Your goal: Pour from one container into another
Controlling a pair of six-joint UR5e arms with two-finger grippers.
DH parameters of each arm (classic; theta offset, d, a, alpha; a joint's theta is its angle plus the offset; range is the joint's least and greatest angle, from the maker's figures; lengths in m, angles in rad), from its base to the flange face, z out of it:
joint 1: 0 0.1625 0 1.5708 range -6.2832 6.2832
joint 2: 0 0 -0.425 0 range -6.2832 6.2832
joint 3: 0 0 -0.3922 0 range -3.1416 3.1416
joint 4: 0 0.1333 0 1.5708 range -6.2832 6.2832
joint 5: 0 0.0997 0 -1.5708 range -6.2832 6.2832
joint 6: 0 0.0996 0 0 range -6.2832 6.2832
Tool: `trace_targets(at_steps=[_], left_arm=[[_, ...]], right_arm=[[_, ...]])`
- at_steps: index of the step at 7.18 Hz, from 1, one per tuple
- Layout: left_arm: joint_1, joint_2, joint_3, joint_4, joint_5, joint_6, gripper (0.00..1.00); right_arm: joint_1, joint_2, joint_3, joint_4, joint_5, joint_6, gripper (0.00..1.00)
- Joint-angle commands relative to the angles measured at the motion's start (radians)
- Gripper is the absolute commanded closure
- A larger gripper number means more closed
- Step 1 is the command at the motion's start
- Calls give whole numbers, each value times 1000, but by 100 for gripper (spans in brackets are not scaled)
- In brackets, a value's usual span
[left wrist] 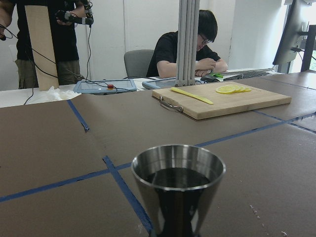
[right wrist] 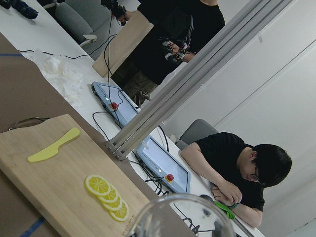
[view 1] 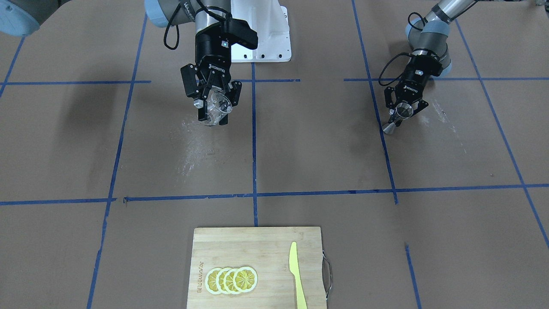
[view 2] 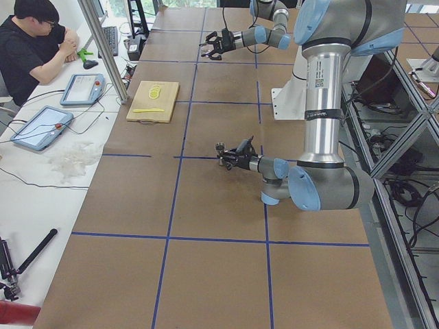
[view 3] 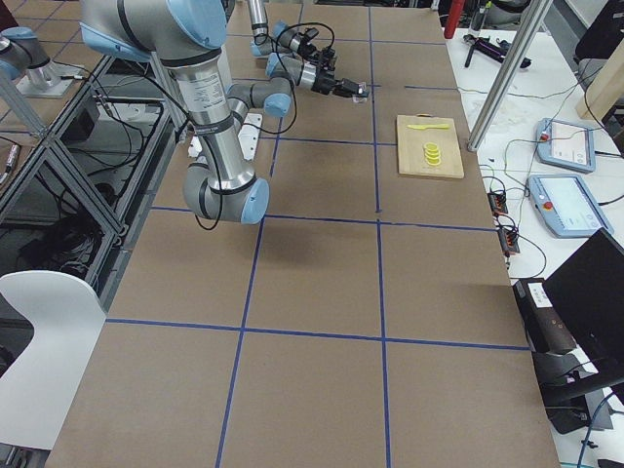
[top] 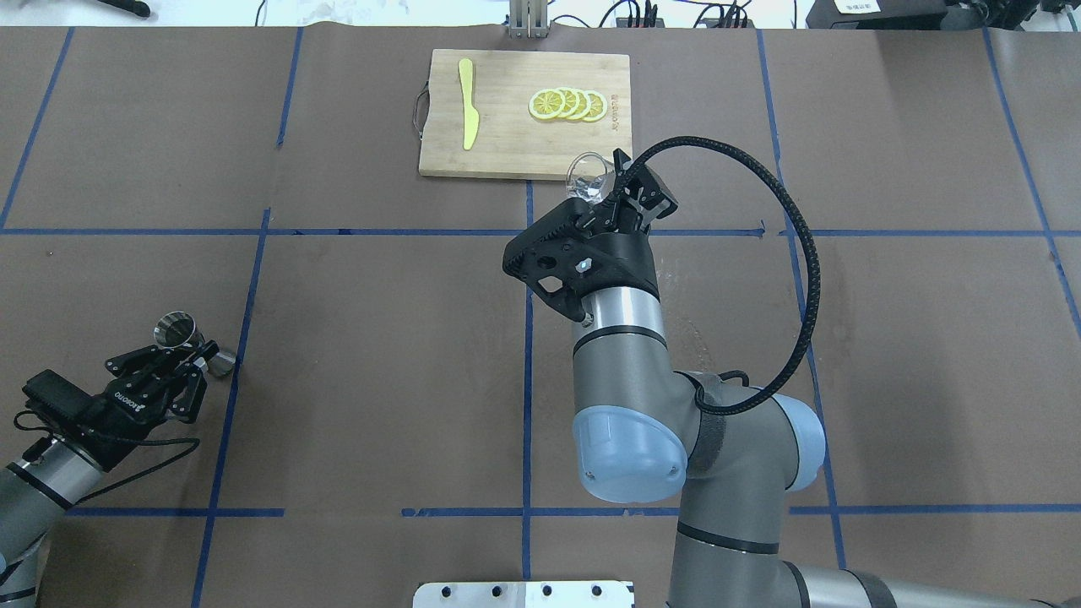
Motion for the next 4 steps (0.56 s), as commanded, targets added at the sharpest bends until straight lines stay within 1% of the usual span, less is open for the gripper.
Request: trace_targets(at_steps=[1, 2, 4], left_arm=[[0, 1, 0, 0, -1, 1, 68], [0, -1, -1, 0, -3, 2, 60], [0, 1, -1, 0, -3, 2, 49]], right_arm=[[0, 0, 0, -1, 0, 0, 100], [0, 0, 0, -1, 0, 0, 100], [0, 0, 0, -1, 0, 0, 100]])
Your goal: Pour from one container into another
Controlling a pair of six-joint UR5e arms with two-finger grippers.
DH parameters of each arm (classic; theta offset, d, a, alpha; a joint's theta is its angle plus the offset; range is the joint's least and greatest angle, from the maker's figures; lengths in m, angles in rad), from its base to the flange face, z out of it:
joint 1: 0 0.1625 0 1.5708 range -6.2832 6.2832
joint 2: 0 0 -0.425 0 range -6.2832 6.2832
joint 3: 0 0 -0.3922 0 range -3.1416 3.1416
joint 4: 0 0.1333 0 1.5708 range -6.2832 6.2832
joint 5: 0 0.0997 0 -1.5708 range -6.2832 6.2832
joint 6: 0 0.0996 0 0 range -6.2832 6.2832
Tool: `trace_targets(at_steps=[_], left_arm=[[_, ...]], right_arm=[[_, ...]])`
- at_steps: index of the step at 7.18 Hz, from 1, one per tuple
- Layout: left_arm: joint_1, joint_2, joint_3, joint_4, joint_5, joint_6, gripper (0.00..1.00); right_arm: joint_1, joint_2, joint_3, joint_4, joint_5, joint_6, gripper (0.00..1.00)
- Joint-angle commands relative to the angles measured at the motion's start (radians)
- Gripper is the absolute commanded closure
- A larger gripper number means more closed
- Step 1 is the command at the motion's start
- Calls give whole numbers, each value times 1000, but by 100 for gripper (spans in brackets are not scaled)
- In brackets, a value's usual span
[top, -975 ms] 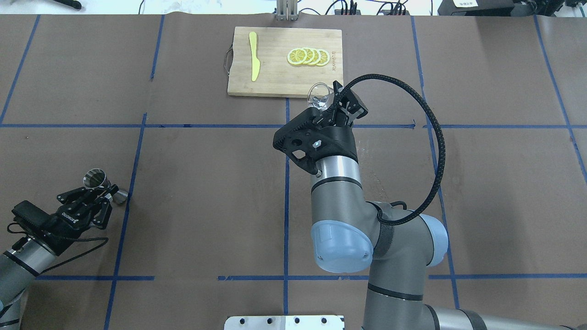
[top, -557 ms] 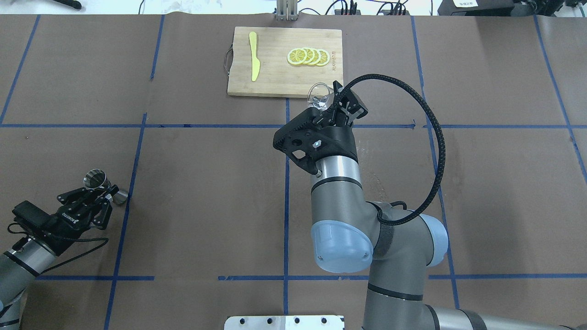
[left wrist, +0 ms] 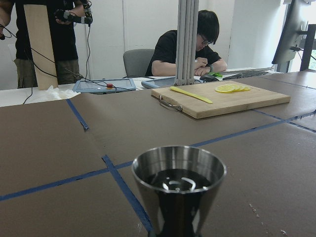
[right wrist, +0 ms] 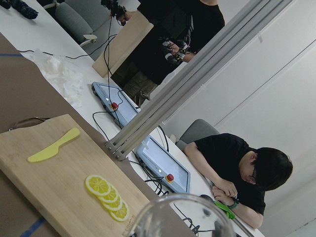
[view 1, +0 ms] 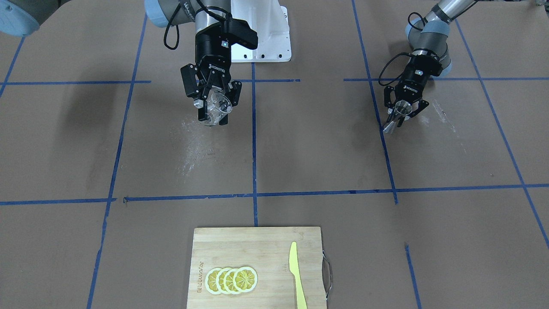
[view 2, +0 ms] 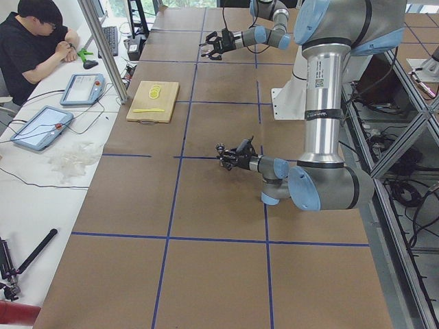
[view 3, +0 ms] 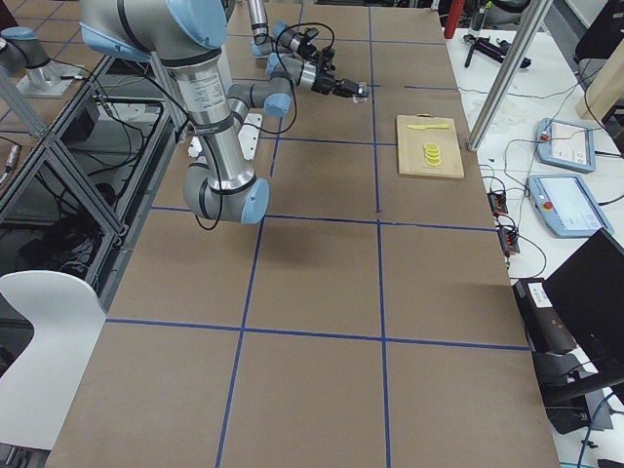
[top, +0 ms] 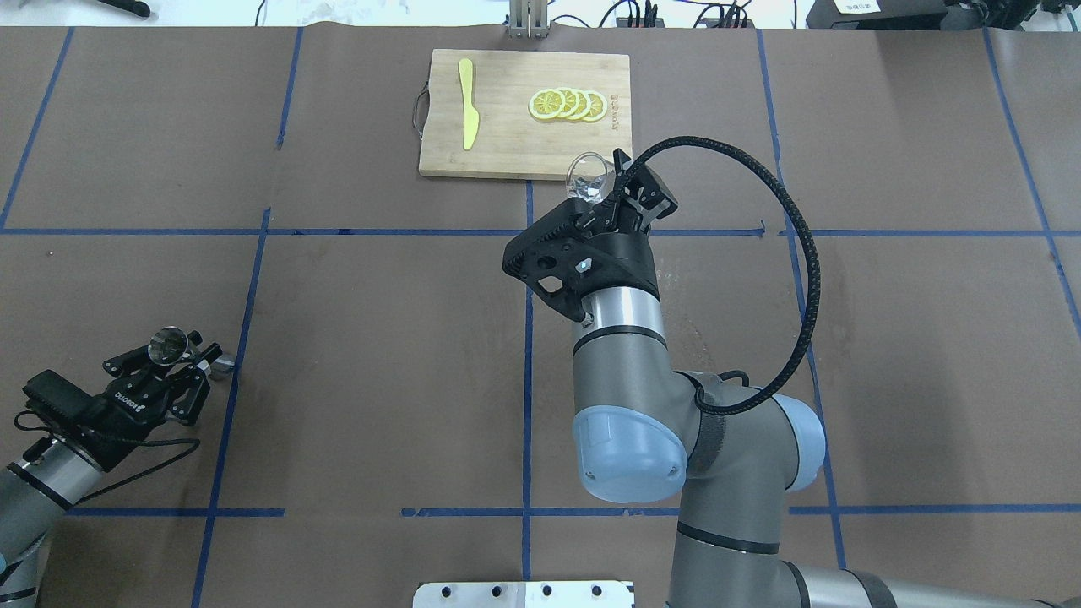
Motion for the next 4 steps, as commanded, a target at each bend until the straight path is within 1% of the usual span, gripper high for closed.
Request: trace_targets(at_steps=[1, 2, 4], left_arm=[[0, 0, -3, 0, 0, 0, 43], [0, 0, -5, 0, 0, 0, 38], [0, 7, -5, -41, 3, 9, 15]], right_arm=[[0, 0, 0, 1, 0, 0, 100], [0, 0, 0, 1, 0, 0, 100], [0, 0, 0, 1, 0, 0, 100]])
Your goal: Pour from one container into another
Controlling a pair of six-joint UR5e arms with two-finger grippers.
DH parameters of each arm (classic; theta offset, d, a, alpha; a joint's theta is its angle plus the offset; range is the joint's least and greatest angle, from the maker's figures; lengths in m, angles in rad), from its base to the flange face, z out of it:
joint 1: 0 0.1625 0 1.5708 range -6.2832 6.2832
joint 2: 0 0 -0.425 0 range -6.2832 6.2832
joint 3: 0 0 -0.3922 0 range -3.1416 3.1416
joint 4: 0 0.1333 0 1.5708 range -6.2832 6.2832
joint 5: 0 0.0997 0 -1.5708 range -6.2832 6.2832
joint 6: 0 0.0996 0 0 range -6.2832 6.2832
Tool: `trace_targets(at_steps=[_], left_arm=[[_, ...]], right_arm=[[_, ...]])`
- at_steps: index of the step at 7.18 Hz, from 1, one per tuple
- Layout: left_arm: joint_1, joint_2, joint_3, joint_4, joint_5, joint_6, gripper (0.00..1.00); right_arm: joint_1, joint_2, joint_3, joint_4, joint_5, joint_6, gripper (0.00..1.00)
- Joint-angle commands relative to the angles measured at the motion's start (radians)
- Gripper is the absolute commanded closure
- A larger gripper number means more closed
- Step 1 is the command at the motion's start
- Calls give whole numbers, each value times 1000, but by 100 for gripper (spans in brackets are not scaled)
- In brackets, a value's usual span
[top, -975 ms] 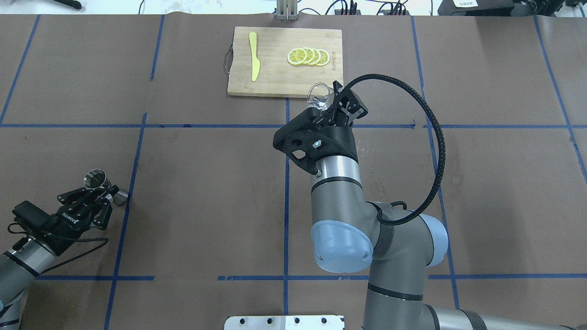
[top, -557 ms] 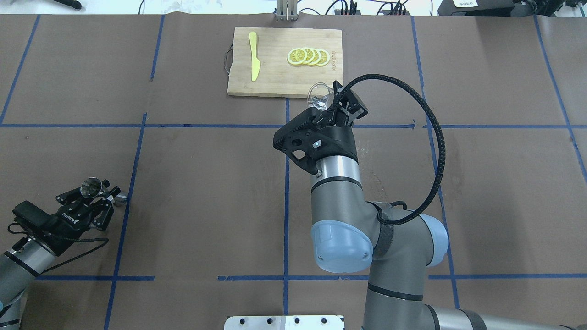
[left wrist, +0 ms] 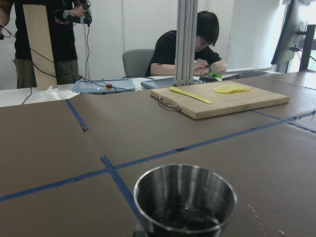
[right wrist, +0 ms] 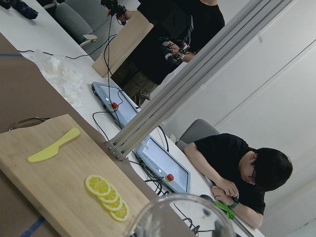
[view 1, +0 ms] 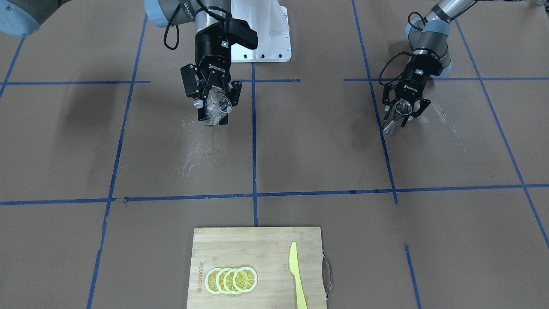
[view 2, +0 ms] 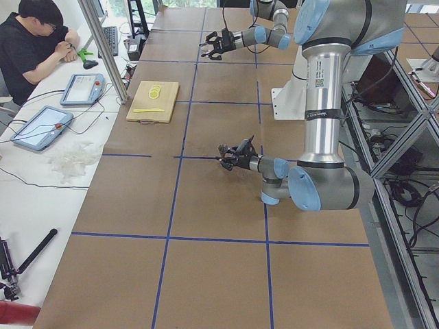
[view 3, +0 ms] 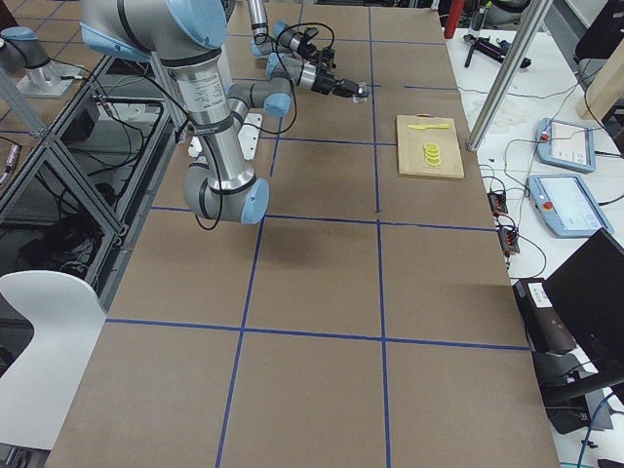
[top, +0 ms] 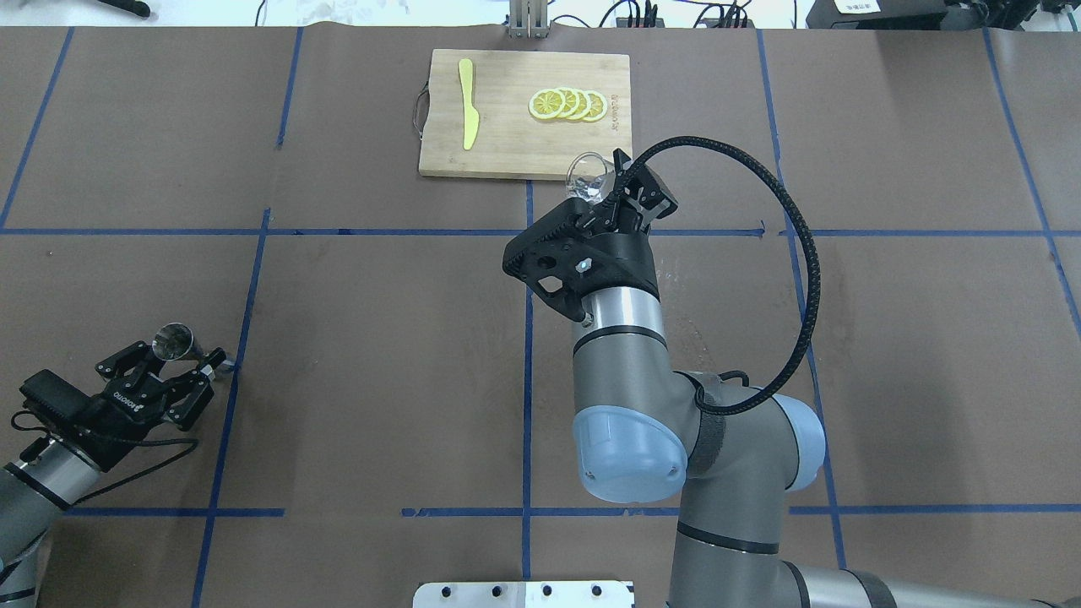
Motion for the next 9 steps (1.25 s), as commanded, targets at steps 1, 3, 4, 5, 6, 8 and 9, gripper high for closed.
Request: trace_targets(at_steps=[1, 3, 4, 5, 6, 8, 9], left_arm=[[-2, 8, -3, -23, 0, 6, 4], [-3, 13, -8, -52, -2, 7, 0], [-5, 13, -19, -57, -2, 9, 0], [-8, 13, -52, -57, -1, 36, 0], [-9, 16, -75, -57, -2, 53, 0], [-15, 18, -98, -58, -7, 61, 0], [-20, 19, -102, -57, -8, 61, 0]], right_arm=[[0, 0, 0, 1, 0, 0, 100], [0, 0, 0, 1, 0, 0, 100], [0, 0, 0, 1, 0, 0, 100], [0, 0, 0, 1, 0, 0, 100], [0, 0, 0, 1, 0, 0, 100], [0, 0, 0, 1, 0, 0, 100], [0, 0, 0, 1, 0, 0, 100]])
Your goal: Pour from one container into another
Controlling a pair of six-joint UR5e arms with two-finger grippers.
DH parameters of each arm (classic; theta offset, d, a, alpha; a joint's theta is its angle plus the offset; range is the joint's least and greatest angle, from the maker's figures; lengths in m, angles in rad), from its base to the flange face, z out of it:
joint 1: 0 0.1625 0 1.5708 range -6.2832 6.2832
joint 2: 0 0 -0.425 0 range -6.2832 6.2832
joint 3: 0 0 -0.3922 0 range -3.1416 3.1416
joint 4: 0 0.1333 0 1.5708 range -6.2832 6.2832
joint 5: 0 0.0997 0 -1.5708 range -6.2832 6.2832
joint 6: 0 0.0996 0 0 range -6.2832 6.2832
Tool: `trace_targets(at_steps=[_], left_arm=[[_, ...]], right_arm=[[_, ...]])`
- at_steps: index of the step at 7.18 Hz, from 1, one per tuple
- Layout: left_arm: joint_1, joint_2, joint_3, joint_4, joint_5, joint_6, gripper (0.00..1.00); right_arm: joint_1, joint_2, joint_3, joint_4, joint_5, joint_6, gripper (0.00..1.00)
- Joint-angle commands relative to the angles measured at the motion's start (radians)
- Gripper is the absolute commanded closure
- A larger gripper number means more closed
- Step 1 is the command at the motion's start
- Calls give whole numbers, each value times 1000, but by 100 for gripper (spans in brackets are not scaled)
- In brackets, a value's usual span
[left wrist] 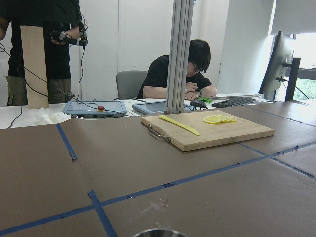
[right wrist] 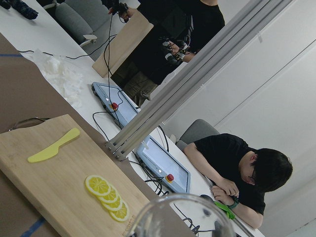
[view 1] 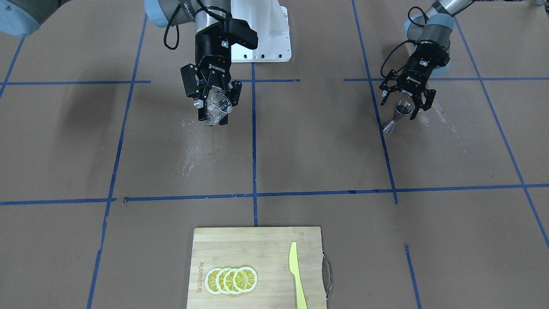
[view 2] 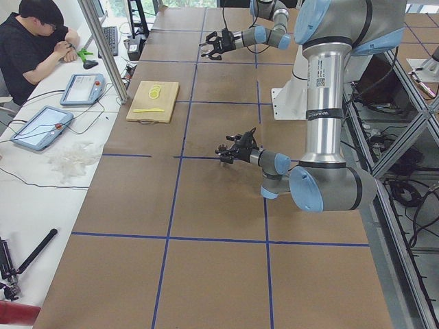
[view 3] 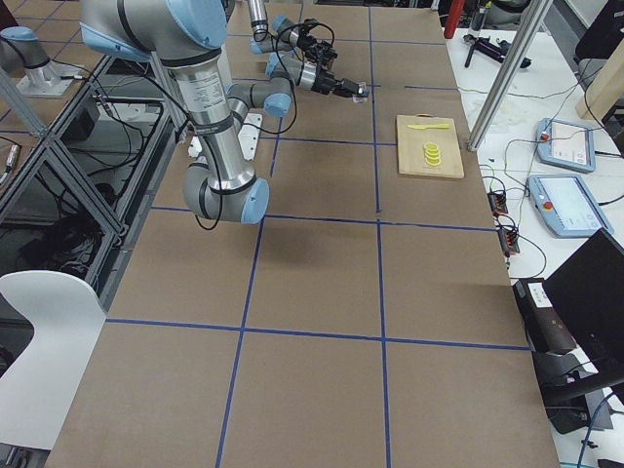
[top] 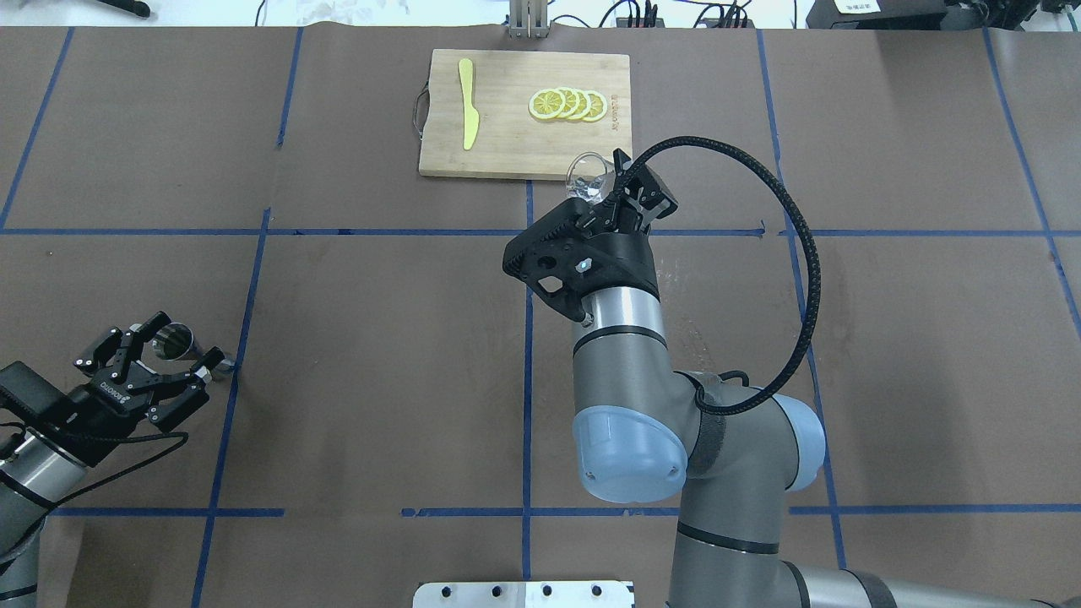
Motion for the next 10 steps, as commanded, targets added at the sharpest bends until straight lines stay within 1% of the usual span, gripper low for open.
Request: trace_targets(at_steps=[1, 3, 4, 6, 7, 8, 10], left_arm=[[-20, 10, -22, 1, -10, 4, 0], [-84, 73, -92, 3, -104, 42, 0], [-130, 92, -96, 7, -175, 46, 0], [-359, 103, -94, 39, -473, 104, 0], [-526, 98, -96, 141, -669, 146, 0], [-666, 86, -96, 247, -812, 237, 0], [-911, 13, -96, 512, -1091, 378, 0]], right_arm=[[0, 0, 0, 0, 0, 0, 100], [0, 0, 0, 0, 0, 0, 100], [0, 0, 0, 0, 0, 0, 100], [0, 0, 0, 0, 0, 0, 100], [0, 0, 0, 0, 0, 0, 100], [0, 0, 0, 0, 0, 0, 100], [0, 0, 0, -2, 0, 0, 100]])
